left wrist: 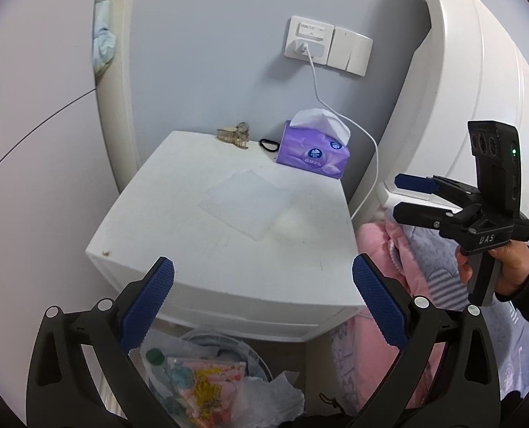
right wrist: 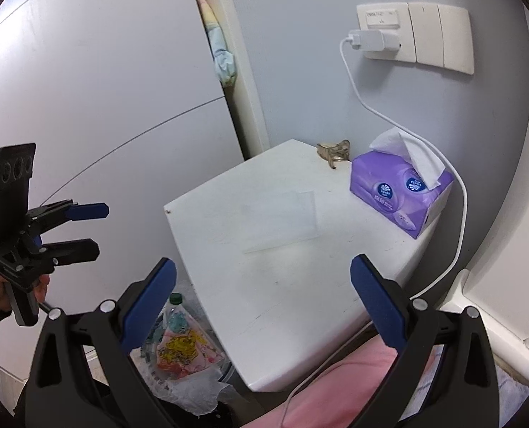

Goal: Collect trash
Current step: 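Open the right gripper and move both grippers up to the white napkin on the cabinet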

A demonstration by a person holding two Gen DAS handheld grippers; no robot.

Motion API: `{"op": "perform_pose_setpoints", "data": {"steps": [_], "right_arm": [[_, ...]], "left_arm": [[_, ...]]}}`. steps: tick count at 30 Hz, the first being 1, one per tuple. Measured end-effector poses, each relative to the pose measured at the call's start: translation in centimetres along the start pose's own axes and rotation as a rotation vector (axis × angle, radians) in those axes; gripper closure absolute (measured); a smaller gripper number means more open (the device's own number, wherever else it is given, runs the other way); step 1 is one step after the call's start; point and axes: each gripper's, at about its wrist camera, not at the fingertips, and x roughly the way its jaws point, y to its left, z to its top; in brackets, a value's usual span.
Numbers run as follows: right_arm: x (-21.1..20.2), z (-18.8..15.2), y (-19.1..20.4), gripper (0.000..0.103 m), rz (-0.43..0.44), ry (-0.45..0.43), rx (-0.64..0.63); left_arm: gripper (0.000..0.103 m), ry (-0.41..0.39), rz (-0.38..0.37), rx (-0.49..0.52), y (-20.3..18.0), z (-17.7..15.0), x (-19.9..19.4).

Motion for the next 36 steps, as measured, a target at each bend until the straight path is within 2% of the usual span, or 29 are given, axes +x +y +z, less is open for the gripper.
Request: {"op": "perform_pose_setpoints", "data": {"steps": [9, 17, 24, 30, 36], "right_arm": [[3.7, 0.6, -1.6, 0.008, -0.015, 0.036, 0.049], [7.1, 1.5, -2.3, 0.008, 0.011, 0.059, 0.084], [10.0, 1.4, -2.6, 0.008, 0.027, 0.086, 0.147], [11.0, 1.4, -3.5, 0.007, 0.022, 0.106, 0.213], [12.2, 1.0, -3.8, 0.008, 0.028, 0.124, 0.231]], "left_arm": [[0.006, 0.016, -0.083, 0.010, 2.2, 2.5, 3.7], [0.006, 0.069, -0.134, 0.049, 3.7, 3.6, 7.6], [0.006, 0.092, -0.171, 0.043, 4.6, 4.2, 10.5], [0.006, 0.109, -0.239, -0.002, 6.1, 5.1, 12.4], [0.006, 0.134, -0.228, 0.018, 6.9, 5.2, 14.8]]}}
